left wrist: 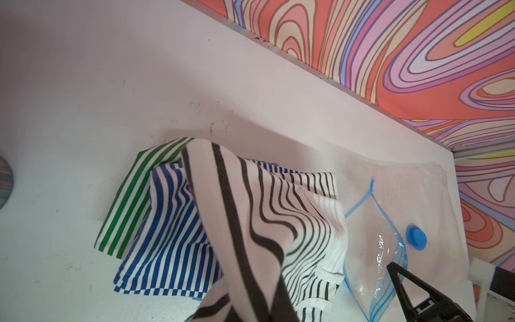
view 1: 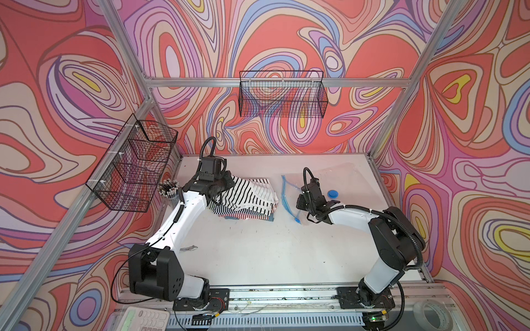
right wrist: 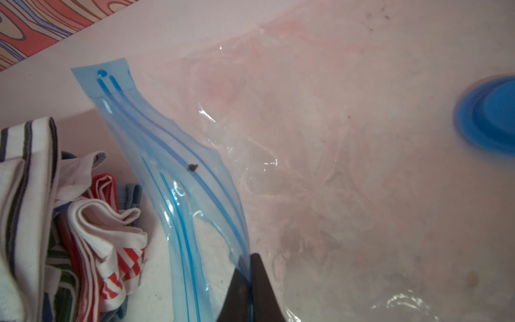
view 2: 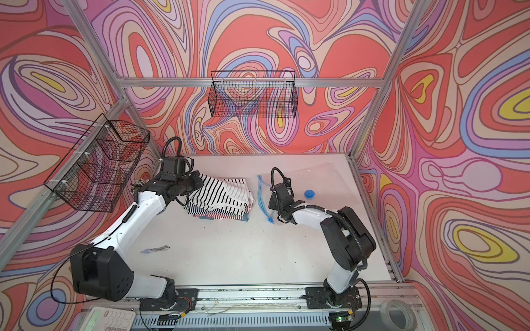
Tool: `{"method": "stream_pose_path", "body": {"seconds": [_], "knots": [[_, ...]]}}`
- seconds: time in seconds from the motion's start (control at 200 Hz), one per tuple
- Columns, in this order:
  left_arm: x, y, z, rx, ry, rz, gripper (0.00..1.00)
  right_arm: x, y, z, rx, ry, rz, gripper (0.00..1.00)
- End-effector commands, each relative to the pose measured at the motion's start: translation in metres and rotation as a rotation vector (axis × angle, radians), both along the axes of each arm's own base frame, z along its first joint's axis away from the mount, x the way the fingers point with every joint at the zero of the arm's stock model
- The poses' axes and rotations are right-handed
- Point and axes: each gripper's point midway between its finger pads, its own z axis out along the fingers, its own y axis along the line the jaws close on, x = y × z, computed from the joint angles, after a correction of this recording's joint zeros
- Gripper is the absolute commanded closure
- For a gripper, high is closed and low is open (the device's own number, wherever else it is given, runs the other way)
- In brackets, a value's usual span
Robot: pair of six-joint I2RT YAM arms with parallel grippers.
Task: Take the tank top out of the vacuum bag
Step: Place the tank top on the tank top.
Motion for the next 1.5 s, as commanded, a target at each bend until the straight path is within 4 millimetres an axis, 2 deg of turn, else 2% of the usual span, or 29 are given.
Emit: {"method": "stream_pose_path", "body": {"seconds": [0.0, 0.245, 0.486, 0.831, 0.991, 1.006, 1.036, 1.061, 1.102, 1.182, 1.217, 1.242, 1.282, 1.302, 1.372, 1.392, 1.467, 1.492], "knots": [[0.004, 0.011, -0.013, 0.045, 0.019, 0.028, 1.00, 0.006, -0.005, 0.003, -0.025, -0.010, -0.015, 1.00], [0.009, 0.036, -0.038, 0.160, 0.077, 0.104, 1.00, 0.006, -0.004, -0.001, -0.035, -0.001, -0.007, 1.00], [0.009, 0.046, -0.060, 0.199, 0.124, 0.129, 1.00, 0.006, -0.007, 0.000, -0.053, 0.002, -0.010, 1.00], [0.002, 0.078, -0.081, 0.338, 0.199, 0.204, 1.00, 0.009, -0.002, 0.001, -0.046, 0.004, 0.003, 1.00], [0.003, 0.086, -0.093, 0.367, 0.224, 0.227, 1.00, 0.013, 0.003, 0.005, -0.036, 0.001, 0.018, 1.00], [0.003, 0.085, -0.094, 0.364, 0.225, 0.225, 1.00, 0.013, 0.004, -0.005, -0.046, 0.022, 0.021, 1.00], [0.004, 0.084, -0.094, 0.358, 0.225, 0.217, 1.00, 0.014, 0.005, -0.006, -0.048, 0.027, 0.025, 1.00], [0.005, 0.081, -0.093, 0.348, 0.221, 0.208, 0.89, 0.015, 0.006, -0.006, -0.049, 0.030, 0.029, 1.00], [0.007, 0.078, -0.090, 0.329, 0.212, 0.196, 0.59, 0.016, 0.007, -0.006, -0.052, 0.034, 0.036, 1.00], [0.008, 0.075, -0.077, 0.311, 0.179, 0.194, 0.32, 0.018, 0.012, -0.003, -0.050, 0.033, 0.055, 1.00], [0.008, 0.075, -0.070, 0.309, 0.157, 0.192, 0.24, 0.019, 0.014, -0.001, -0.046, 0.030, 0.065, 0.91], [0.007, 0.075, -0.063, 0.305, 0.138, 0.190, 0.15, 0.020, 0.016, 0.001, -0.042, 0.027, 0.073, 0.83], [0.006, 0.075, -0.053, 0.300, 0.106, 0.190, 0.08, 0.022, 0.018, 0.005, -0.036, 0.021, 0.079, 0.73], [0.006, 0.074, -0.047, 0.296, 0.089, 0.191, 0.01, 0.022, 0.019, 0.007, -0.033, 0.016, 0.085, 0.67], [0.002, 0.074, -0.028, 0.284, 0.018, 0.195, 0.00, 0.025, 0.022, 0.017, -0.025, 0.001, 0.098, 0.51], [0.001, 0.074, -0.024, 0.279, -0.002, 0.194, 0.00, 0.026, 0.024, 0.020, -0.021, -0.006, 0.102, 0.44], [-0.003, 0.073, -0.007, 0.271, -0.069, 0.192, 0.00, 0.029, 0.026, 0.033, -0.018, -0.025, 0.114, 0.09], [-0.005, 0.072, -0.003, 0.270, -0.091, 0.191, 0.00, 0.030, 0.026, 0.038, -0.019, -0.034, 0.115, 0.03]]}}
